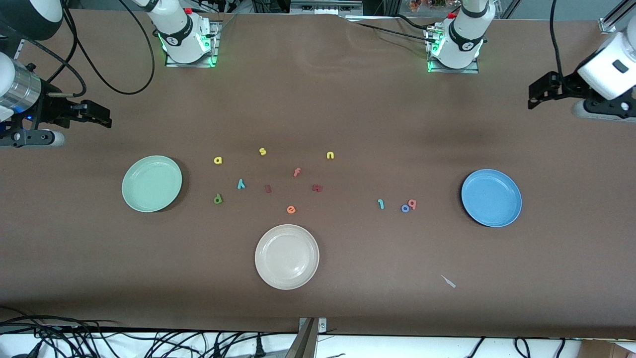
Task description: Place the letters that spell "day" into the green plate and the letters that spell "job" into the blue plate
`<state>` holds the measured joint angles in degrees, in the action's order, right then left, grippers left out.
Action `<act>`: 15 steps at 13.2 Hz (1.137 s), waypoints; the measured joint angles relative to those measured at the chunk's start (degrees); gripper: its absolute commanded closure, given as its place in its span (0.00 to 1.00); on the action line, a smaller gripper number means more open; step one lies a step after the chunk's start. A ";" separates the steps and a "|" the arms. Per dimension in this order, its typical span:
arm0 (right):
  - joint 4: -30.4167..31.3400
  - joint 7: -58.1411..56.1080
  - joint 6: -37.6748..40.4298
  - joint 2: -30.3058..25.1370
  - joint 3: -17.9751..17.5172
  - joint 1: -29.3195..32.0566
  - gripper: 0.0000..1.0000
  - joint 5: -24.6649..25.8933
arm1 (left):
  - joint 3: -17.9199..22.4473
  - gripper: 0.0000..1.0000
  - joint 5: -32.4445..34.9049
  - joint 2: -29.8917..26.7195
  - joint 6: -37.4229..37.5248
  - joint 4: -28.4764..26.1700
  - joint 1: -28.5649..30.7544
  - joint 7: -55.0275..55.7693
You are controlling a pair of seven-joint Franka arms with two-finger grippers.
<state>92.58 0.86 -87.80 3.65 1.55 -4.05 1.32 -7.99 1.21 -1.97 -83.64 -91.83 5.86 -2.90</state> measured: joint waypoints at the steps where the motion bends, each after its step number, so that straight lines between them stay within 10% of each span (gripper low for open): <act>1: 0.00 0.00 0.00 0.00 0.00 0.00 0.00 0.00 | 0.26 0.00 0.00 0.10 0.00 0.00 0.62 0.00; 15: 0.01 0.00 0.00 0.01 0.00 -0.01 0.00 0.00 | 0.32 0.00 -0.01 0.40 0.24 0.00 1.75 0.00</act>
<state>92.59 0.85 -87.80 3.65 1.55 -4.06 1.32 -7.67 1.20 -1.57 -83.40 -91.84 7.62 -2.90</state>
